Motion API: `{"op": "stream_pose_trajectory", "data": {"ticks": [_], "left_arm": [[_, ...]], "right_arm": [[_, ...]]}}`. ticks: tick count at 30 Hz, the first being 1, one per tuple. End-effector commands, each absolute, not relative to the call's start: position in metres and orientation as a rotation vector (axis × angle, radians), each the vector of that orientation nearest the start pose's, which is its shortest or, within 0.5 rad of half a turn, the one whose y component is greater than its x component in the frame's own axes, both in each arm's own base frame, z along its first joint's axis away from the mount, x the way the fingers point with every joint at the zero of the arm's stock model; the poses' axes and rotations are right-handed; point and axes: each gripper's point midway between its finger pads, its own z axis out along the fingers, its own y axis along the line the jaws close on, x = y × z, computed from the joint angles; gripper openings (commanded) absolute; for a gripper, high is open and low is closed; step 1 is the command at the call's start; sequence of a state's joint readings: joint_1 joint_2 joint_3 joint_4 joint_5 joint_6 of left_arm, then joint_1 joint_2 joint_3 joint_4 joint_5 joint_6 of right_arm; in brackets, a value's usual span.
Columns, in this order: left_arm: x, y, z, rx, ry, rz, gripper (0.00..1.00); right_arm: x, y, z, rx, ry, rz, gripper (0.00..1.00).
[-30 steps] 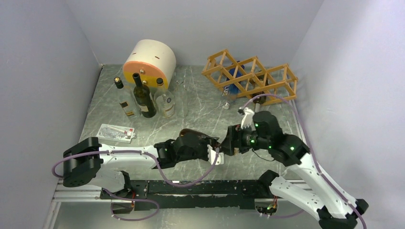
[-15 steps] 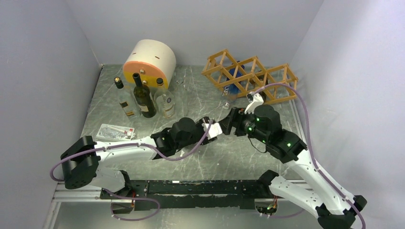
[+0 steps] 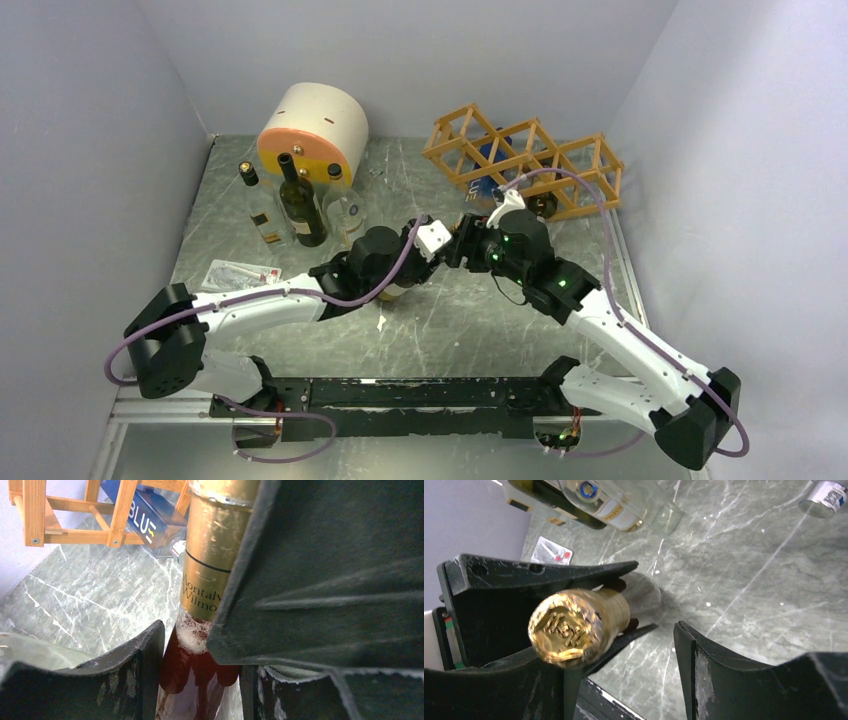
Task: Take the wine bottle off the wine rack
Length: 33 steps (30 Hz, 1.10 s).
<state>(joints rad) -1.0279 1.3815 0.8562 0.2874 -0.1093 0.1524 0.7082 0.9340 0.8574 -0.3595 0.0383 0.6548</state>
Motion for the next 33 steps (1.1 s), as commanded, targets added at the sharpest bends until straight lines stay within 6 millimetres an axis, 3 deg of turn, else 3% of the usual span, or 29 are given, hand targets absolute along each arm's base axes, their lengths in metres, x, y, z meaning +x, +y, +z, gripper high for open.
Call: {"op": "stream_pose_trajectory", "data": {"ticks": [1, 5, 12, 17, 19, 21, 23, 24, 25, 29, 33], "left_arm": [[0.242, -0.378, 0.234, 0.894, 1.545, -0.650, 0.07], [0.242, -0.377, 0.237, 0.897, 1.541, -0.645, 0.08], [0.238, -0.375, 0.248, 0.895, 1.517, -0.665, 0.24], [0.236, -0.369, 0.259, 0.877, 1.494, -0.664, 0.42], [0.235, -0.367, 0.265, 0.872, 1.479, -0.667, 0.55], [0.231, -0.364, 0.273, 0.873, 1.454, -0.679, 0.85], [0.226, -0.361, 0.285, 0.880, 1.419, -0.692, 1.00], [0.223, -0.359, 0.291, 0.883, 1.398, -0.699, 1.00], [0.222, -0.355, 0.298, 0.877, 1.383, -0.697, 1.00], [0.224, -0.331, 0.329, 0.805, 1.322, -0.646, 1.00], [0.238, -0.279, 0.370, 0.595, 1.267, -0.529, 0.99]], "right_arm": [[0.254, 0.238, 0.247, -0.003, 2.021, 0.835, 0.66], [0.262, 0.249, 0.242, -0.021, 2.029, 0.846, 0.51], [0.268, 0.261, 0.233, -0.051, 2.039, 0.862, 0.44], [0.275, 0.264, 0.245, -0.063, 2.005, 0.855, 0.13], [0.278, 0.266, 0.254, -0.073, 1.986, 0.854, 0.02], [0.282, 0.267, 0.259, -0.084, 1.974, 0.843, 0.00], [0.287, 0.266, 0.264, -0.101, 1.965, 0.814, 0.00], [0.289, 0.266, 0.259, -0.113, 1.980, 0.787, 0.00], [0.293, 0.268, 0.272, -0.128, 1.957, 0.783, 0.00], [0.302, 0.277, 0.286, -0.220, 1.938, 0.730, 0.00], [0.305, 0.294, 0.306, -0.306, 1.885, 0.720, 0.00]]}}
